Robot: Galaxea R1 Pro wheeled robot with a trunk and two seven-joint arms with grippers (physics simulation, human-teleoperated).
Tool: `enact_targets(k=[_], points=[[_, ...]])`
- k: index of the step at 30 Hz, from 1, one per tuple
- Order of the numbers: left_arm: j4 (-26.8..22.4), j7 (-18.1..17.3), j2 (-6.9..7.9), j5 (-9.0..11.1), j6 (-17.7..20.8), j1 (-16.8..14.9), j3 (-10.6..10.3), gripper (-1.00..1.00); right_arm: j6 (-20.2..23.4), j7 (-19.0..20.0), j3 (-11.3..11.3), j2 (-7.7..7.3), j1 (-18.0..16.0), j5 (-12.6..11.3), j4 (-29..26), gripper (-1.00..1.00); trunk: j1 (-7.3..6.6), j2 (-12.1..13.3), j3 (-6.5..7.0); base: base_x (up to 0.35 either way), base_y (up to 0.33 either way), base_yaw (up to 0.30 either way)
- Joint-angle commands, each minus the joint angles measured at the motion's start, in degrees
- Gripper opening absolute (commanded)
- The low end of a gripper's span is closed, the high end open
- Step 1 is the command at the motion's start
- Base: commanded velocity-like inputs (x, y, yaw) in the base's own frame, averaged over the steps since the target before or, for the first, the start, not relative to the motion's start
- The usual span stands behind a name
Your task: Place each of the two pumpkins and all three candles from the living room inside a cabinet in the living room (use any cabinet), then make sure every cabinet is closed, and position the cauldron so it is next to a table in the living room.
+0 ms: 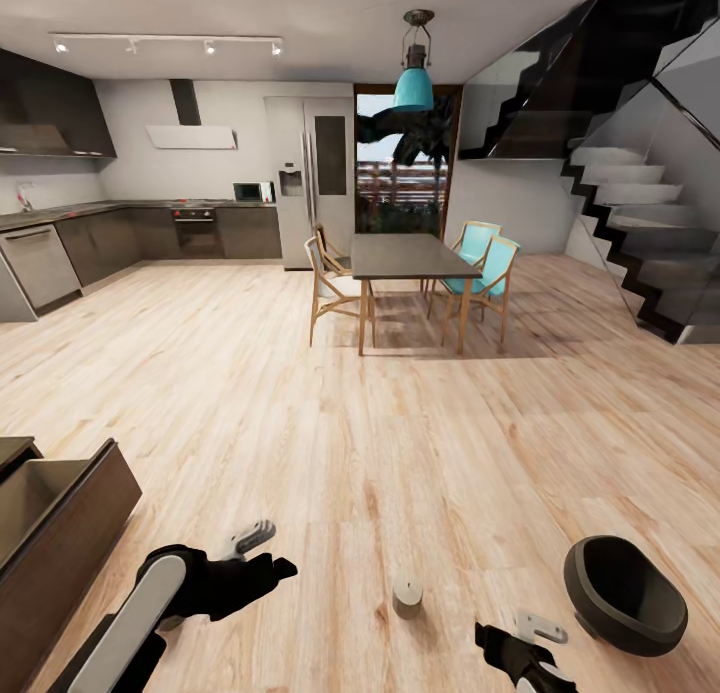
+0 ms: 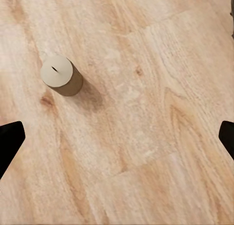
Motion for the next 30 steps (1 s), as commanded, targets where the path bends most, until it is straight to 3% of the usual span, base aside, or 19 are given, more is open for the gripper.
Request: enact_targets(k=[1, 26, 30], points=[[-0.06, 0.60, 0.04, 0.67, -0.01, -0.05, -0.08, 1.00, 0.19, -0.52, 0.67, -0.09, -0.03, -0.35, -0.13, 1.00, 0.01, -0.03, -0.06, 0.082, 0.006, 0.000], [-0.07, 0.51, 0.00, 0.81, 0.00, -0.05, -0.09, 1.00, 0.19, -0.43, 0.99, -0.05, -0.03, -0.43, -0.23, 1.00, 0.01, -0.03, -0.06, 0.183, 0.039, 0.000], [-0.07, 0.51, 0.02, 0.88, 0.00, -0.05, -0.13, 1.00, 0.13, -0.43, 2.38, -0.04, -0.03, -0.39, -0.23, 1.00, 0.01, -0.03, -0.06, 0.305, 0.030, 0.000]])
